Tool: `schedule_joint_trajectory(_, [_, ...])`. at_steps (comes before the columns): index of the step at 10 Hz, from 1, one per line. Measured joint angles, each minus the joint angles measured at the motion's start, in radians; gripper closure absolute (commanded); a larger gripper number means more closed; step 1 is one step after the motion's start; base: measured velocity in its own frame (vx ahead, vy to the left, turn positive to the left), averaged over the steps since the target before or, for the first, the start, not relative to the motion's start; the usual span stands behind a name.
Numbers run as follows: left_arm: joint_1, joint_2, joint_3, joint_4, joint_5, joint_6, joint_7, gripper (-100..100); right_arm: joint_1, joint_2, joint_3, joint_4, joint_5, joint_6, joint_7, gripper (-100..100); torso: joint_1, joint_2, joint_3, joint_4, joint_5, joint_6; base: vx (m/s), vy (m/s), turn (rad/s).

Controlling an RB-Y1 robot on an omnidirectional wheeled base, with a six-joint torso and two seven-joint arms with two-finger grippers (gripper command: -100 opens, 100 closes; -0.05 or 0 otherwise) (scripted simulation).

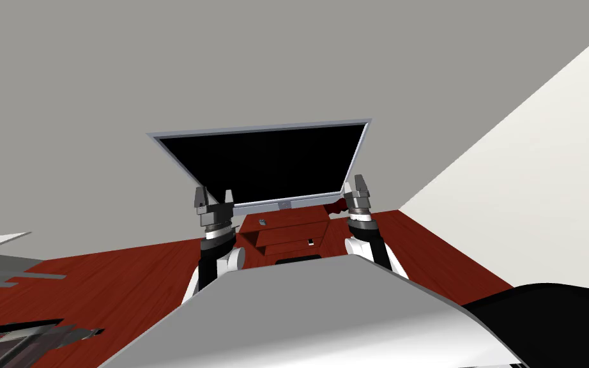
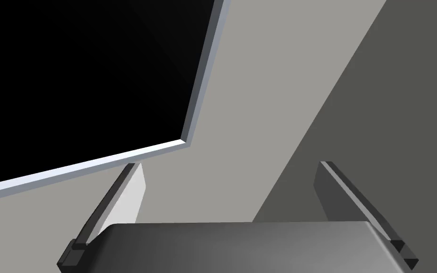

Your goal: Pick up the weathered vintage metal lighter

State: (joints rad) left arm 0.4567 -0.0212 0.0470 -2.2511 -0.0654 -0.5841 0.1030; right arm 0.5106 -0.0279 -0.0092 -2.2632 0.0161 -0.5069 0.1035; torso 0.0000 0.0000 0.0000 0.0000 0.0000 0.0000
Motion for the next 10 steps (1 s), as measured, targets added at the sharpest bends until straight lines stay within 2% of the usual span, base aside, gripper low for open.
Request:
schedule_joint_trajectory(3, [-0.026, 0.081, 0.015, 0.034, -0.001, 0.051, -0.001, -100, 0.000, 0.000, 0.000, 0.000, 0.000, 0.000, 0.000, 0, 0.001, 0.001, 0.001, 0.000, 0.000, 0.000, -0.025, 0.012, -0.071])
schedule_joint_trajectory(7, [-0.065, 0.186, 0.051, 0.092, 0.002, 0.157, 0.003, -100, 0.000, 0.000, 0.000, 0.000, 0.000, 0.000, 0.000, 0, 0.003, 0.002, 0.001, 0.000, 0.001, 0.000, -0.031, 0.024, -0.072])
schedule_joint_trajectory(8, [-0.074, 0.189, 0.047, 0.108, -0.004, 0.173, -0.003, -100, 0.000, 0.000, 0.000, 0.000, 0.000, 0.000, 0.000, 0, 0.002, 0.001, 0.001, 0.000, 0.001, 0.000, -0.021, 0.016, -0.058])
schedule_joint_trajectory(10, [-0.109, 0.226, 0.062, 0.139, -0.005, 0.236, -0.006, -100, 0.000, 0.000, 0.000, 0.000, 0.000, 0.000, 0.000, 0, 0.002, 0.002, 0.001, 0.000, 0.000, 0.000, -0.036, 0.030, -0.111])
